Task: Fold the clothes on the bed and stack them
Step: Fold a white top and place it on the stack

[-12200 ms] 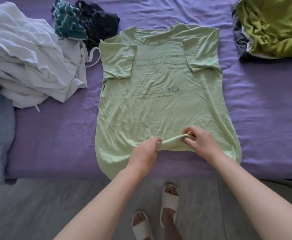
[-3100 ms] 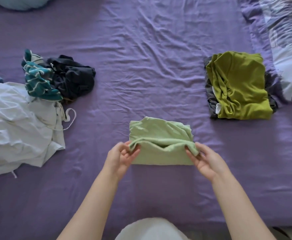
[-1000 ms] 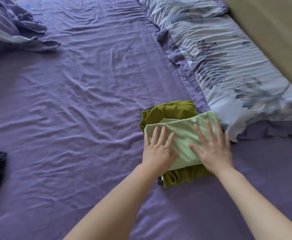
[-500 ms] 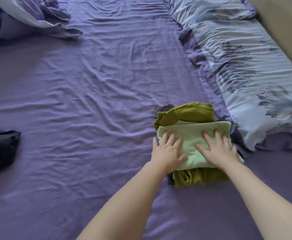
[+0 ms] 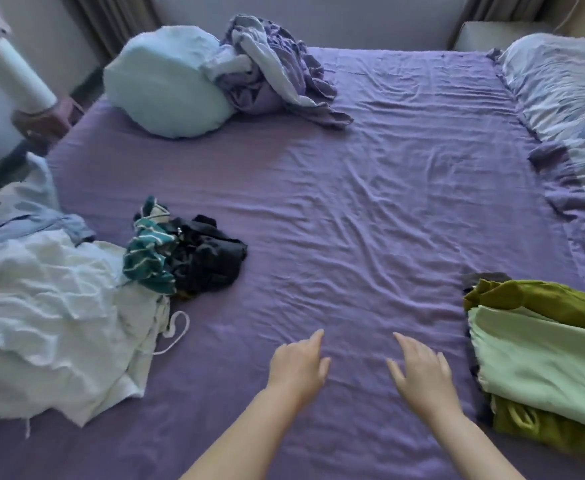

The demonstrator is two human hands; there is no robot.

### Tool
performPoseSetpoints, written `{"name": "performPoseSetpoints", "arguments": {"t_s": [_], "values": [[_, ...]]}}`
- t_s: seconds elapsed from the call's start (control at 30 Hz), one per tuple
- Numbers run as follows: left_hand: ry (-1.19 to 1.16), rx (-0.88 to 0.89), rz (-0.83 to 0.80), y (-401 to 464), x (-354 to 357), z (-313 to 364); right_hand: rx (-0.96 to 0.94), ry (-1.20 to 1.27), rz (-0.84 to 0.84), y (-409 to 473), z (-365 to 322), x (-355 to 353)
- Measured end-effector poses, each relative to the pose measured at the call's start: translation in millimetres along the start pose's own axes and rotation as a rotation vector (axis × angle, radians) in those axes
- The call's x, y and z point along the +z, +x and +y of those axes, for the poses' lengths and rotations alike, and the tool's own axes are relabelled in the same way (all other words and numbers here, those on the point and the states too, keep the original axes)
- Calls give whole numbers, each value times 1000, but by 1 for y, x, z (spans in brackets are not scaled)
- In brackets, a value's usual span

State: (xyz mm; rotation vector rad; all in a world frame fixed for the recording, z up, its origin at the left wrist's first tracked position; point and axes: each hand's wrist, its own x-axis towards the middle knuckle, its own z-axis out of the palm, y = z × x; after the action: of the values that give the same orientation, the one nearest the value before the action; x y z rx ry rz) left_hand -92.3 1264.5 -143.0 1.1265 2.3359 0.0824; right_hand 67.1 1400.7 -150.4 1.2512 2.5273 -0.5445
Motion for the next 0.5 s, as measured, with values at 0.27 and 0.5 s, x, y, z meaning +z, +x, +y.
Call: {"name": "performPoseSetpoints", "arguments": {"t_s": [0.27,0.5], "values": [[-61,-240,186,-64,-41,-185,-295,-53,-50,0,-175,29],[8,-338,466,-103,-88,-315,-594,24,-91,-9,-336,57]]}}
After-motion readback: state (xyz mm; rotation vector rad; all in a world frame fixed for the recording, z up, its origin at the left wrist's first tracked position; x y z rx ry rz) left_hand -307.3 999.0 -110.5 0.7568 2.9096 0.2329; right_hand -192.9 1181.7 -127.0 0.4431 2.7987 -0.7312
